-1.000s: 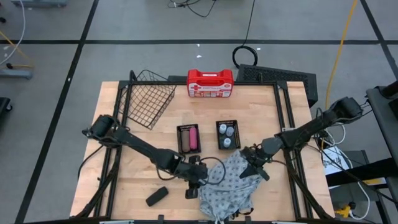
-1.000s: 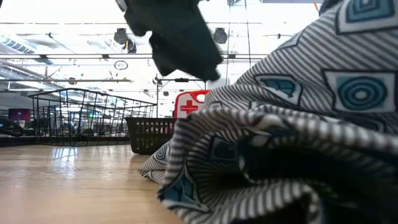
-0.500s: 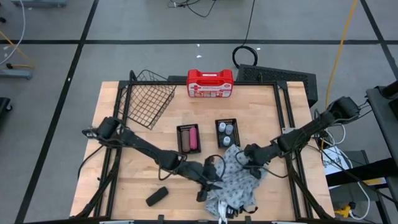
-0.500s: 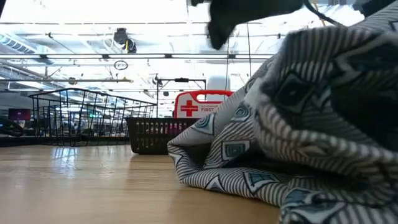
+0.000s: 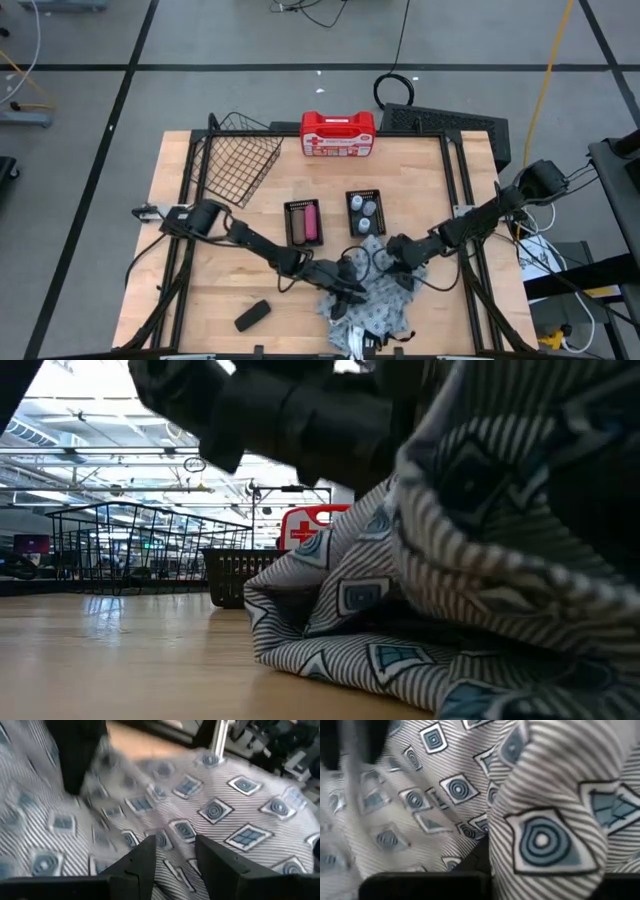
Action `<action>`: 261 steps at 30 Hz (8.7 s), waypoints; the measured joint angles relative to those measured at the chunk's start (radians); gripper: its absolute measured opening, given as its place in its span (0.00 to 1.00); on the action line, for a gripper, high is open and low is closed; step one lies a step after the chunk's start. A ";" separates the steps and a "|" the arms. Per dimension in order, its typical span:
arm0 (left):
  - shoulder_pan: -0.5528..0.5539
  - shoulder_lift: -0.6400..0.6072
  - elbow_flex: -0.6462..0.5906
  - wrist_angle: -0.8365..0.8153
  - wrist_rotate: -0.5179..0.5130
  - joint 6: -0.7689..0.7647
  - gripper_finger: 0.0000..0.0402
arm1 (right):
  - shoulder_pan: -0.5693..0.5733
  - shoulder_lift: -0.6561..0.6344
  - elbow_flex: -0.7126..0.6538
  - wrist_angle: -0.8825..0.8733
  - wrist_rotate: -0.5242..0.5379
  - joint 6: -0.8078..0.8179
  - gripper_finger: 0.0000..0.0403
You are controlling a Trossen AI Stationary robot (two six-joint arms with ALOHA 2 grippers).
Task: Pick & Place Medicine items
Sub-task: Put the blue patient gown into the wire basket
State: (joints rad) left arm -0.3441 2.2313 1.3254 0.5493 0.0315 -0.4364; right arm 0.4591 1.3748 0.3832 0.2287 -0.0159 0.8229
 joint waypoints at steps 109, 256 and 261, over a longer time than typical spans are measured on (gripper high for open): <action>-0.005 0.146 0.000 -0.001 0.100 0.024 0.36 | 0.048 -0.512 -0.324 0.131 -0.238 0.221 0.53; 0.123 -0.486 -0.001 -0.245 0.173 0.130 0.36 | -0.009 -0.332 0.601 -0.448 -0.273 -0.751 0.01; 0.204 -0.512 0.000 -0.267 0.326 -0.020 0.44 | -0.034 -0.315 0.693 -0.560 -0.271 -0.779 0.01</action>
State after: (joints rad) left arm -0.1406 1.7195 1.3251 0.2824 0.3578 -0.4560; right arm 0.4252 1.0598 1.0762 -0.3313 -0.2871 0.0442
